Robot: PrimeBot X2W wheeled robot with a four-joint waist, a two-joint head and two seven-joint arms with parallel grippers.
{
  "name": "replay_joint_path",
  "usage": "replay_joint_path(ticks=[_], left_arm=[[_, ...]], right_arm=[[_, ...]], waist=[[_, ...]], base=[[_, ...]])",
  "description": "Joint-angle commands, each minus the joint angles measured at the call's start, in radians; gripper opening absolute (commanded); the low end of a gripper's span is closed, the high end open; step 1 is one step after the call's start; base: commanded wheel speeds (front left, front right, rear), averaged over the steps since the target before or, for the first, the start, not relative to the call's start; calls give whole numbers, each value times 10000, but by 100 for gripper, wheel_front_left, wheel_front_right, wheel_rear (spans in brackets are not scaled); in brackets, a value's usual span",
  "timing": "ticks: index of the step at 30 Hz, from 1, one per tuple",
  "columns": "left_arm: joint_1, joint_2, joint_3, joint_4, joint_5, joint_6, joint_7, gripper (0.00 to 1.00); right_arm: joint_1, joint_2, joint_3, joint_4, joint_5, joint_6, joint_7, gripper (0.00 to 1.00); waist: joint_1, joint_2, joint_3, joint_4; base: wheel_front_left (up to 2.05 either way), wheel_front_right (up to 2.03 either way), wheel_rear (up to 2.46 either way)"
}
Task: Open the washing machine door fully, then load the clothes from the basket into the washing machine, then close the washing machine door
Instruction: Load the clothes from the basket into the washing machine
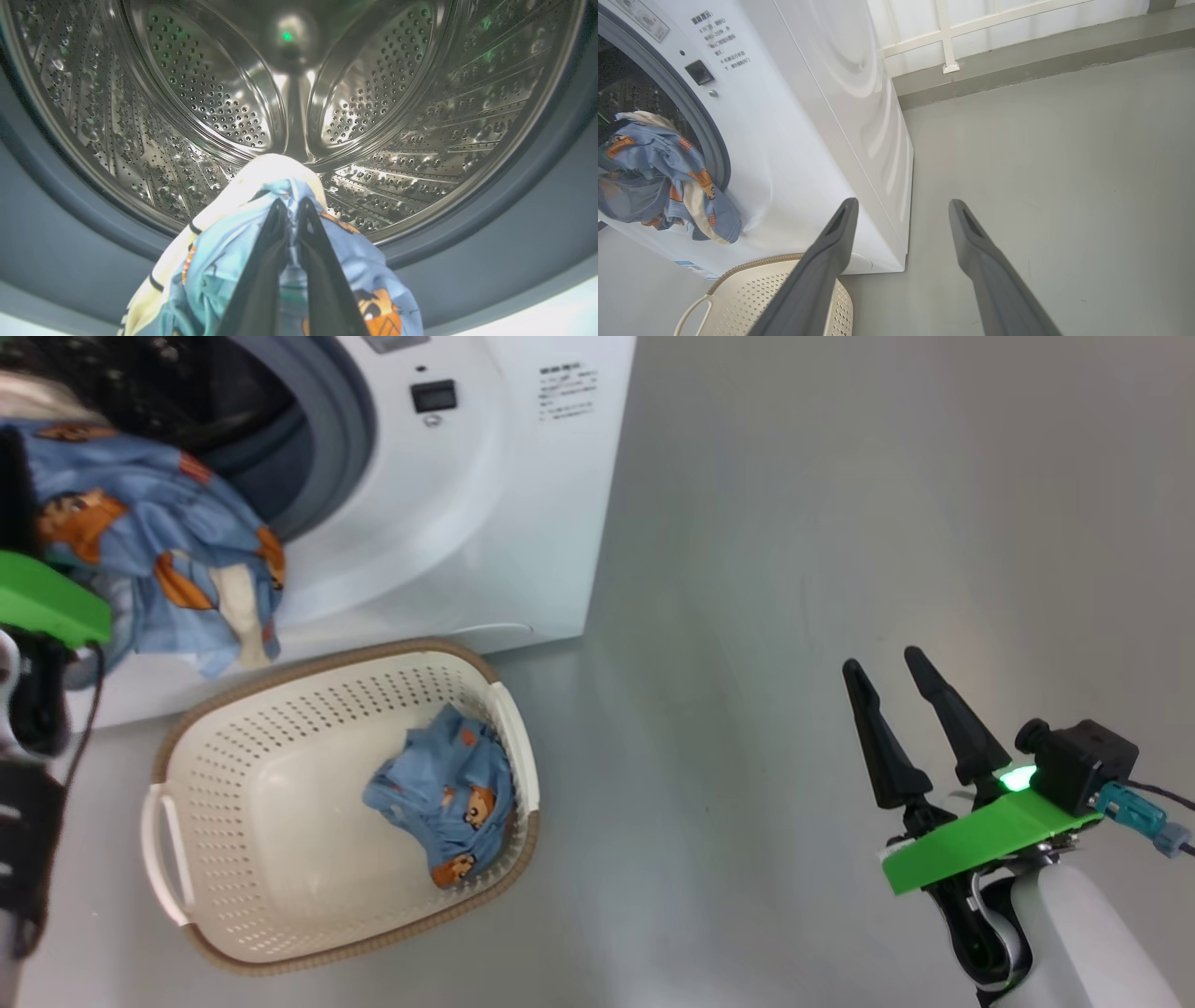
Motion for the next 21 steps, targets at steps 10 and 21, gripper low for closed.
replay_joint_path(ticks=[10,21], left_arm=[[-2324,1134,-790,1664,-381,-15,-62,0],[-2871,1327,1254,-101,1386,-15,-62,0]], right_arm=[[-511,144,521,-375,-116,16,-120,100],[-696,333,462,-520,-213,16,-120,100]], waist=[[0,-1,977,-778],[0,-1,1481,-864]], base=[[0,0,0],[0,0,0]])
